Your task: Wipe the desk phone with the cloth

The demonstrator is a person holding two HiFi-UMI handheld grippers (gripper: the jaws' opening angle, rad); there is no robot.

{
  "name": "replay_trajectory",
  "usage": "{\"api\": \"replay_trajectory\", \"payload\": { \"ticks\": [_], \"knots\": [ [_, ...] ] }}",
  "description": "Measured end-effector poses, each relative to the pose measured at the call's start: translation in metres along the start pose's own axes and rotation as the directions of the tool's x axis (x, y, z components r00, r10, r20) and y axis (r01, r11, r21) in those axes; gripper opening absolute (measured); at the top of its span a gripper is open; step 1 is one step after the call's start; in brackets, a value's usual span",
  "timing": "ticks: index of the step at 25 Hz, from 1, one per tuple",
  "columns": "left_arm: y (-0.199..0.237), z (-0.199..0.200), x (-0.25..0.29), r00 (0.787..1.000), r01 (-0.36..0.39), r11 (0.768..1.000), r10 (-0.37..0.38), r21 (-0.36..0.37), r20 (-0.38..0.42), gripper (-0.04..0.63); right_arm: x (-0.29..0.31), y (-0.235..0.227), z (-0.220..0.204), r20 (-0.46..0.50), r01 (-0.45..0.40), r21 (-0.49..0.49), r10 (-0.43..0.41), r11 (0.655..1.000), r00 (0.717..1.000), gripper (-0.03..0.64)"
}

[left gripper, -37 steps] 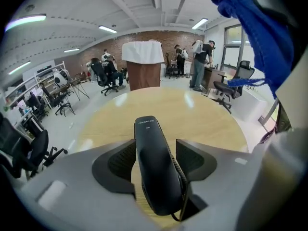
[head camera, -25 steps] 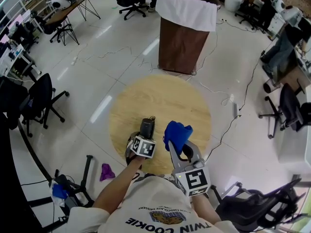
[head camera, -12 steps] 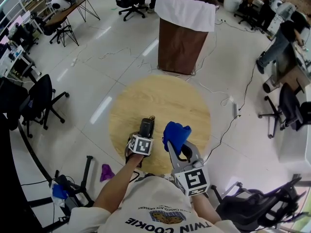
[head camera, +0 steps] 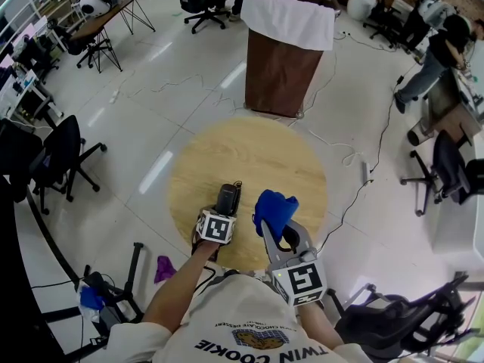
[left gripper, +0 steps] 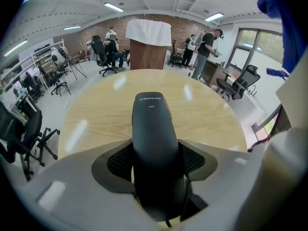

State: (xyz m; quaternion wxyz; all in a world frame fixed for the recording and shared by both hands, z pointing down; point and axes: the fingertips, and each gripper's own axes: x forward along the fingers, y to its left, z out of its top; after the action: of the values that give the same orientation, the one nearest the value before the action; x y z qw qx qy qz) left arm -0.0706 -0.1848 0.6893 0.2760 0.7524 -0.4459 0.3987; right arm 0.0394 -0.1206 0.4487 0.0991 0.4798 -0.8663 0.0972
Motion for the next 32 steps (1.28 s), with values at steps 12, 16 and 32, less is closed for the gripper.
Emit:
{"api": "replay_trajectory", "payload": {
  "ticks": [12, 16, 32],
  "knots": [
    [-0.013, 0.027, -0.042, 0.989, 0.051, 0.999, -0.052, 0.006, 0.139, 0.264, 0.001, 0.008, 0.007, 0.017, -0.019, -0.005, 0.019, 1.000, 1.000, 0.058],
    [-0.020, 0.040, -0.065, 0.978, 0.072, 0.997, -0.073, 0.011, 0.196, 0.264, -0.001, 0.011, 0.016, 0.034, -0.019, -0.015, 0.019, 1.000, 0.999, 0.058],
    [-0.057, 0.107, -0.175, 0.874, 0.093, 0.988, -0.142, 0.127, 0.464, 0.264, -0.023, 0.021, 0.067, 0.155, -0.021, -0.058, 0.030, 0.998, 0.987, 0.058]
  ]
}}
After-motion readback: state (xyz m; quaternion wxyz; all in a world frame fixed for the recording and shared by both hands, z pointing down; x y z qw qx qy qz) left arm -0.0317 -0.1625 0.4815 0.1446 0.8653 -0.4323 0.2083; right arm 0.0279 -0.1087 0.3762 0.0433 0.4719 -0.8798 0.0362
